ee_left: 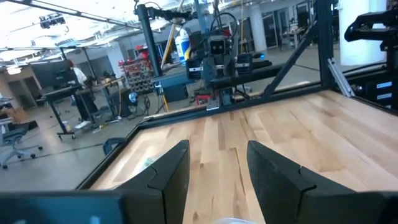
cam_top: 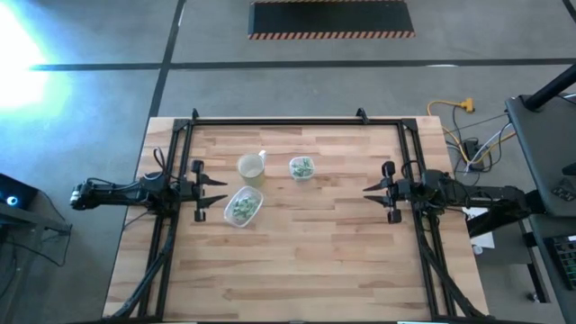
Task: Pick and place items into bin
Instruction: Return to Home Position
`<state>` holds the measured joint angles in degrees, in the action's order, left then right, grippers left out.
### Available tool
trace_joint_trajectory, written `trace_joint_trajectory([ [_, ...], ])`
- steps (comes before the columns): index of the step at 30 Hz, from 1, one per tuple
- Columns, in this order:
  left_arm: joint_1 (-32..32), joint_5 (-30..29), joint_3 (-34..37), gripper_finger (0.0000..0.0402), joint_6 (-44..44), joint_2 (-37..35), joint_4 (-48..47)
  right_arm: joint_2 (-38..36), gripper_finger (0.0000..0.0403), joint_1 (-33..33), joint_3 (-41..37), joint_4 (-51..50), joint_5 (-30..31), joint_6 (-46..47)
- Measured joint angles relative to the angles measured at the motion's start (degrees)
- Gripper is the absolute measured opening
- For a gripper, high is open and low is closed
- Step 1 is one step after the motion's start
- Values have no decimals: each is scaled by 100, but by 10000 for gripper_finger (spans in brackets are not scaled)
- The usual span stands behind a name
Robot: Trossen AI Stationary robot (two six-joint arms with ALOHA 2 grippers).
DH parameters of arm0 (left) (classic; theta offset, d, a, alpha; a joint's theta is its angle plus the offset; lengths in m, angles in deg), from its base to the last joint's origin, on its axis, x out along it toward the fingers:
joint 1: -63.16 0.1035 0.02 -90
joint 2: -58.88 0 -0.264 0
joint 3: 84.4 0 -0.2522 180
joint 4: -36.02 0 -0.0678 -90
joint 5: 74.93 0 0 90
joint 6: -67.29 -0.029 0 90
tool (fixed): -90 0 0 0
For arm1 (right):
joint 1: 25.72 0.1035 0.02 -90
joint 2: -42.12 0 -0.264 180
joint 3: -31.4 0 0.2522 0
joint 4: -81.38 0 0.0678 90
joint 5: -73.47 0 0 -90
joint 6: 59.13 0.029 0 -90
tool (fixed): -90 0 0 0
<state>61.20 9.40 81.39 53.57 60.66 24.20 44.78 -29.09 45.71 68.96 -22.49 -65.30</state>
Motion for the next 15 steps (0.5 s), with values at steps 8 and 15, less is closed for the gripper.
trace_joint_trajectory([
  [8,0,-24,4,144,-7,11,23,6,69,0,0,-4,0,0],
  [15,0,-31,9,144,-5,44,33,6,68,0,0,0,0,-3],
])
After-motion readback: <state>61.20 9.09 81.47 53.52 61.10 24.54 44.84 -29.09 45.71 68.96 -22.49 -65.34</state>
